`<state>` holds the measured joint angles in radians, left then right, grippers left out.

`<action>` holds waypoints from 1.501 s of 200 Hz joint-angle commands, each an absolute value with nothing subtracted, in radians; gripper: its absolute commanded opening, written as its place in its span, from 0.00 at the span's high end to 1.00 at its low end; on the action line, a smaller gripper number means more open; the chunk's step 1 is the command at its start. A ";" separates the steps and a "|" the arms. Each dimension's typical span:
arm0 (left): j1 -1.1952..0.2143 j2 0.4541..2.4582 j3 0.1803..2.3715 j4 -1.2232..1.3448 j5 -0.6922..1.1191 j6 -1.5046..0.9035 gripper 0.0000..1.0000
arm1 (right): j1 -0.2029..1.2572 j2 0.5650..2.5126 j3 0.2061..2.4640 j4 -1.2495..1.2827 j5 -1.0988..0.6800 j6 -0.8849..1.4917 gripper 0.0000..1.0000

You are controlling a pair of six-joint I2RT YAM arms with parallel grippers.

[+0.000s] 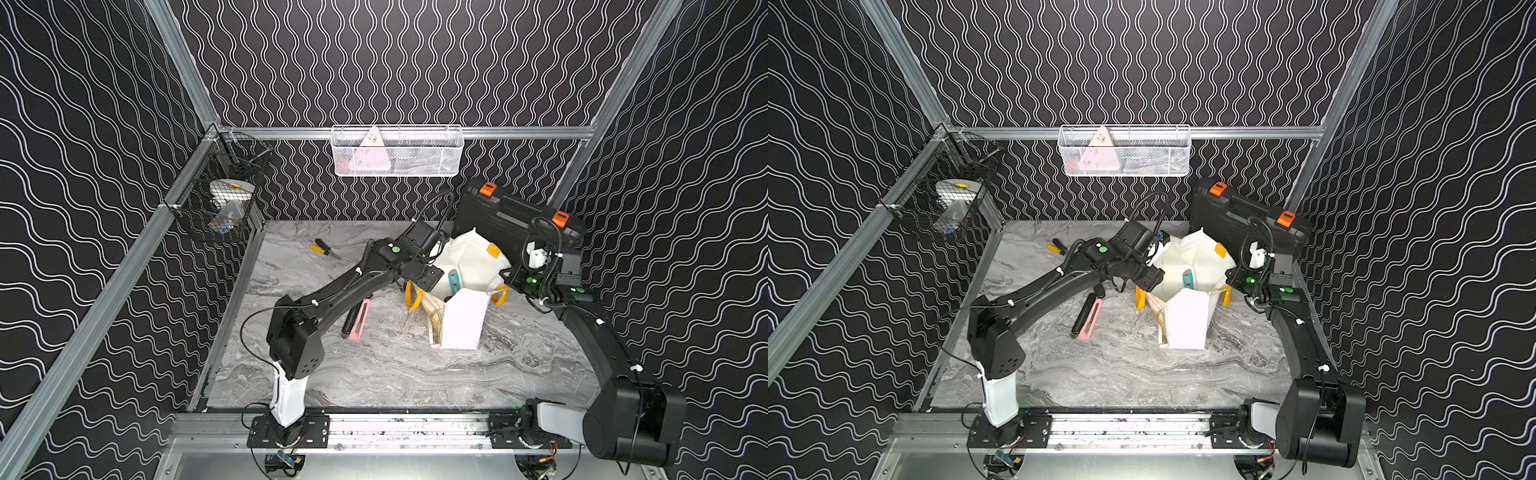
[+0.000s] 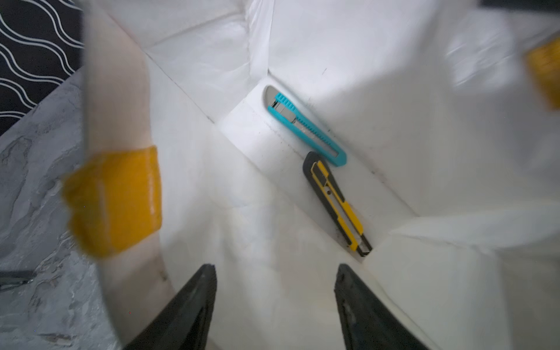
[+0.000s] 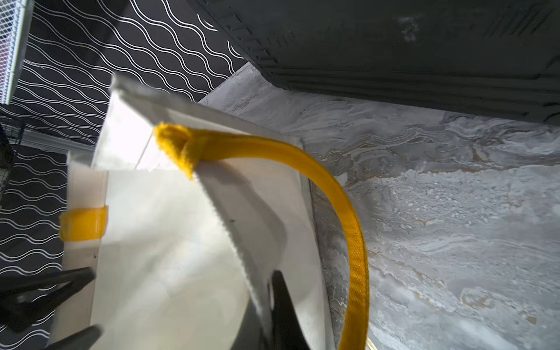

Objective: Place the art knife into the pouch
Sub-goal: Pick up the utility knife at the center of the board.

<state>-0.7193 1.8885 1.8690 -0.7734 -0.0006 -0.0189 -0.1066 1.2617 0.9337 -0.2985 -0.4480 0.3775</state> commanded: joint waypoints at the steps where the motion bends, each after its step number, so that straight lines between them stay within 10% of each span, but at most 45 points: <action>1: -0.714 1.826 1.864 -0.713 0.014 -0.062 0.32 | -0.104 1.266 0.933 -0.253 -0.473 0.376 1.00; 124: -0.510 1.563 1.434 -0.689 -0.374 -0.257 0.29 | -0.098 1.255 0.931 -0.263 -0.476 0.367 1.00; 300: -0.413 1.984 1.331 -0.404 -0.300 -0.445 0.30 | -0.087 1.260 0.922 -0.254 -0.479 0.365 1.00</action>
